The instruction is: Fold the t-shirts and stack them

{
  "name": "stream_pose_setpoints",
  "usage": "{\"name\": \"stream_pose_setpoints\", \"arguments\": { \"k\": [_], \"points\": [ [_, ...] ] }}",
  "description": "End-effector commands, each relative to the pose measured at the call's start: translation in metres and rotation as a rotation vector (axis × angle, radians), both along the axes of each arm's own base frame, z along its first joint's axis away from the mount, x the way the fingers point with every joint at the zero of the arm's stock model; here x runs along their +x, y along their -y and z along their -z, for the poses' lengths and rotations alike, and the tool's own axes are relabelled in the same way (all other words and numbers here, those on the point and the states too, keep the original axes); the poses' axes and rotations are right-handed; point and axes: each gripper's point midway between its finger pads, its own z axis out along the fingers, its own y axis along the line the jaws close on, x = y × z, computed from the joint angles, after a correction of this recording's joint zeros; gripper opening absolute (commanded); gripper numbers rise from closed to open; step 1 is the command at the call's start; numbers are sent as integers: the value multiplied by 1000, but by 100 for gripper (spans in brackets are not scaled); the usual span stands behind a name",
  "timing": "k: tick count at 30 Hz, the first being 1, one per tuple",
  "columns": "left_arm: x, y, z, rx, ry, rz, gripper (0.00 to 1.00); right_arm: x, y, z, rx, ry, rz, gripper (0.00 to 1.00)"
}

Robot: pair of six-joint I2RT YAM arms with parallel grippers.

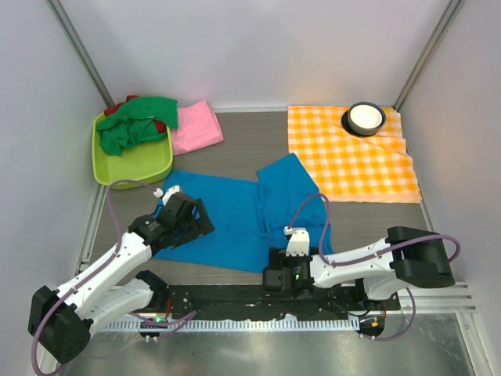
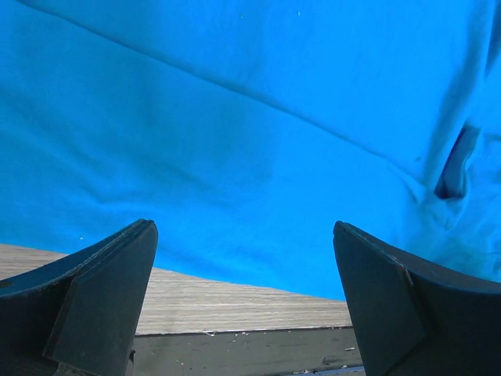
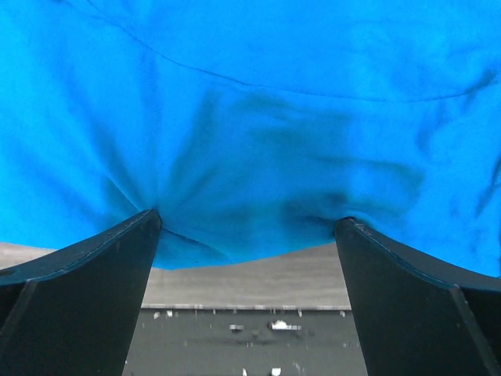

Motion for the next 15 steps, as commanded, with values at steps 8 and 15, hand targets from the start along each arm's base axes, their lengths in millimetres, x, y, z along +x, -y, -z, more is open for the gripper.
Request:
{"name": "stream_pose_setpoints", "arguments": {
  "k": [8, 15],
  "points": [
    [1, 0, -20, -27, 38, -10, 100, -75, 39, 9, -132, -176, 74, 100],
    [12, -1, -30, -11, 87, -24, 100, -25, -12, -95, -37, 124, 15, 100]
  ]
}}
